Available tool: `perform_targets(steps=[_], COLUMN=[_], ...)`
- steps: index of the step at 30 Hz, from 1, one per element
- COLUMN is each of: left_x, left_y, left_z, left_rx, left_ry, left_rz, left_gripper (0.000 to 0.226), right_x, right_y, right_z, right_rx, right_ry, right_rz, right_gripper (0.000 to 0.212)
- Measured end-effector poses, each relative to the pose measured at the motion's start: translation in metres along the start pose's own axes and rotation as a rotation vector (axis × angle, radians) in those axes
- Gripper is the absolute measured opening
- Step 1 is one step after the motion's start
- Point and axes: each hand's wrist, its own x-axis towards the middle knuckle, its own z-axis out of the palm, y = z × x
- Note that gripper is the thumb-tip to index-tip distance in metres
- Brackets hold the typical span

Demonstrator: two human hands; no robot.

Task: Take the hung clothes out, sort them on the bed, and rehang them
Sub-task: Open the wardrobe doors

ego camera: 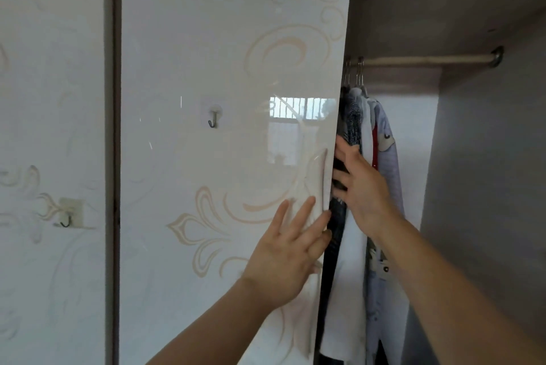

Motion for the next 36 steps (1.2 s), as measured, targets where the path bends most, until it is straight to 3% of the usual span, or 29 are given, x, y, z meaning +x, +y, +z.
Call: perform_targets(steps=[3, 12, 25, 30, 36], left_x=[-0.009, -0.041, -0.093, -0.132, -0.182], left_y=[0.003, 0.017, 0.004, -0.010, -0.048], left_z=[-0.014, -0.076, -0.142, -0.174, -0.217], left_rx=[0.007, 0.029, 0.103, 0.132, 0.228], left_ry=[0.008, 0.052, -0.021, 0.016, -0.030], left_rz=[-0.013, -0.108, -0.226, -0.357, -0.351], left_gripper=[0.054, 0.043, 0.064, 0.067, 0.066], right_x=[-0.009, -0.051, -0.105, -0.124, -0.134], right_y=[-0.005, -0.030, -0.078, -0.089, -0.091], right_z=[-0.008, 0.003, 0.049, 0.099, 0.182], right_rx=[0.062, 0.212, 0.300, 0.303, 0.288], right_ry=[-0.094, -0.263, -0.443, -0.531, -0.517], right_rz=[0.024, 0.029, 0.071, -0.014, -0.185], right_gripper=[0.047, 0.059, 0.052, 0.044, 0.043])
